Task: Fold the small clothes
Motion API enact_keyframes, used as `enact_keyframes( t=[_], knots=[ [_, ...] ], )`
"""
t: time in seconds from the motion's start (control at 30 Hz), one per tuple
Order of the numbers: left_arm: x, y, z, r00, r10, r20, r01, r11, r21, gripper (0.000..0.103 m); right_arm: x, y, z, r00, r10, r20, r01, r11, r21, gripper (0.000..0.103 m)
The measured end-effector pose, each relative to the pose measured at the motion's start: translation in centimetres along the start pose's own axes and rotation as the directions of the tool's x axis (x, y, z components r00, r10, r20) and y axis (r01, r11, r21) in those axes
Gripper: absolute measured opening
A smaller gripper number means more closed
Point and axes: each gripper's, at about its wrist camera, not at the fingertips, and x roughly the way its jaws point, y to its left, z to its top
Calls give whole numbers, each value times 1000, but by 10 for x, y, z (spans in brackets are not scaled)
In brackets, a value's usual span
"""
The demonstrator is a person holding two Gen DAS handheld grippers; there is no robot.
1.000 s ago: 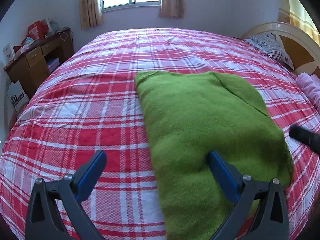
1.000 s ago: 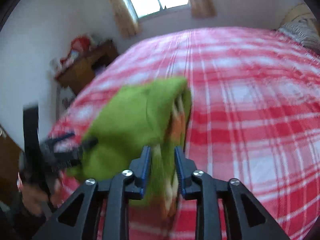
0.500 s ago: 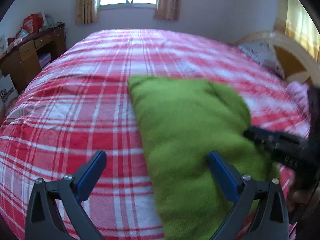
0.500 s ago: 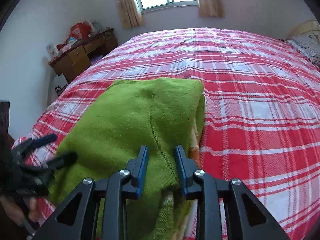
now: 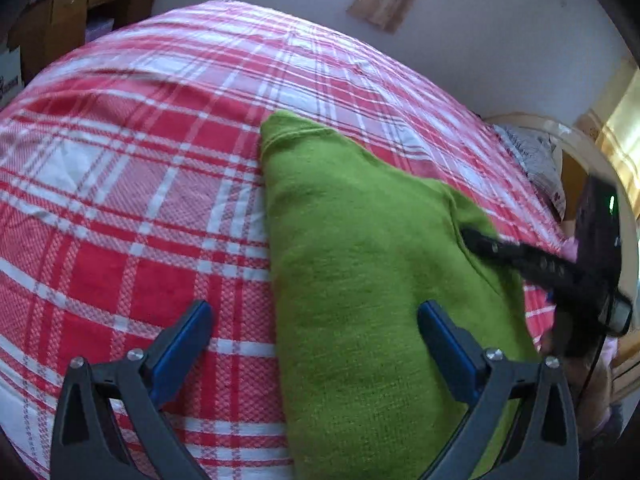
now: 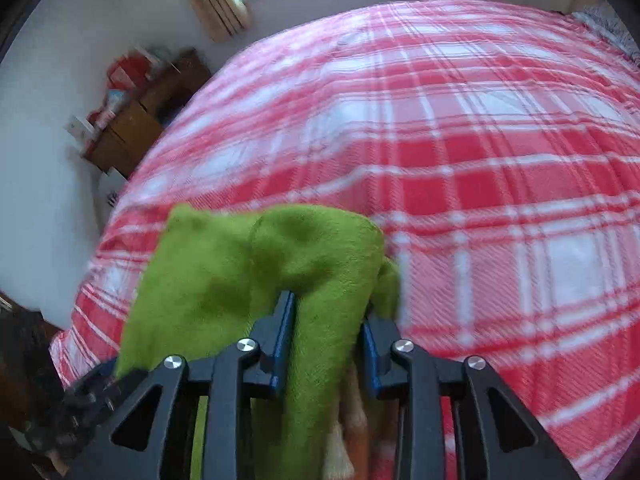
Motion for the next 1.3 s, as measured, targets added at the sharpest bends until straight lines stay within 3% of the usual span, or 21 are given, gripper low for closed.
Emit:
enact_keyframes(
  t=[0.1, 0.27, 0.33, 0.4, 0.43, 0.5, 0.63, 0.77, 0.87, 0.97, 1.0, 1.1, 1.17, 1.23, 1.3],
  knots=[
    [2, -7, -1, 1000, 22, 2, -22, 999, 27, 103, 7, 0, 7, 999, -25, 29, 26, 999, -39, 18],
    [6, -15, -2, 998, 63, 18, -64, 995, 77, 103, 18, -39, 10, 993, 108, 45, -112, 988, 109, 19],
    [5, -8, 1, 1000, 29, 1, -29, 996, 84, 103, 6, -46, 0, 989, 139, 57, -146, 980, 137, 34],
    [0, 1, 5, 999, -31, -16, 32, 995, 95, 103, -19, -59, -19, 981, 161, 105, -179, 964, 198, 40],
    [-4, 6, 6, 998, -60, -14, 61, 995, 84, 103, -30, -62, -29, 979, 163, 126, -187, 959, 211, 51],
    [-15, 16, 3, 991, -134, 12, 133, 990, 41, 103, -53, -63, -53, 971, 184, 156, -212, 958, 191, 60],
    [-12, 13, -9, 975, -224, -8, 224, 975, 2, 103, -67, -49, -87, 960, 240, 147, -263, 951, 165, 60],
    [-7, -7, -16, 992, -129, -3, 128, 988, 81, 103, -59, -25, -99, 969, 207, 133, -218, 973, 76, 61],
    [-5, -7, -13, 992, -125, -22, 126, 989, 75, 103, -58, -17, -102, 966, 208, 156, -219, 974, 53, 61],
    [-2, -6, -11, 991, -130, -22, 131, 988, 83, 103, -72, -1, -107, 969, 154, 195, -148, 988, -44, 61],
    [-3, -6, -13, 991, -130, -18, 131, 988, 84, 103, -77, 11, -109, 971, 106, 216, -83, 990, -111, 61],
    [-3, -9, -15, 994, -109, -9, 109, 990, 95, 103, -78, 29, -105, 971, 50, 235, 1, 978, -210, 61],
    [-2, -10, -14, 996, -93, -9, 93, 991, 100, 103, -66, 22, -98, 981, 58, 187, -26, 985, -173, 61],
    [-1, -11, -14, 996, -84, -10, 85, 991, 103, 103, -54, 5, -89, 985, 85, 151, -72, 993, -92, 80],
    [0, -11, -14, 997, -77, -10, 77, 991, 109, 103, -37, -20, -83, 979, 187, 80, -191, 981, 39, 86]
  ],
)
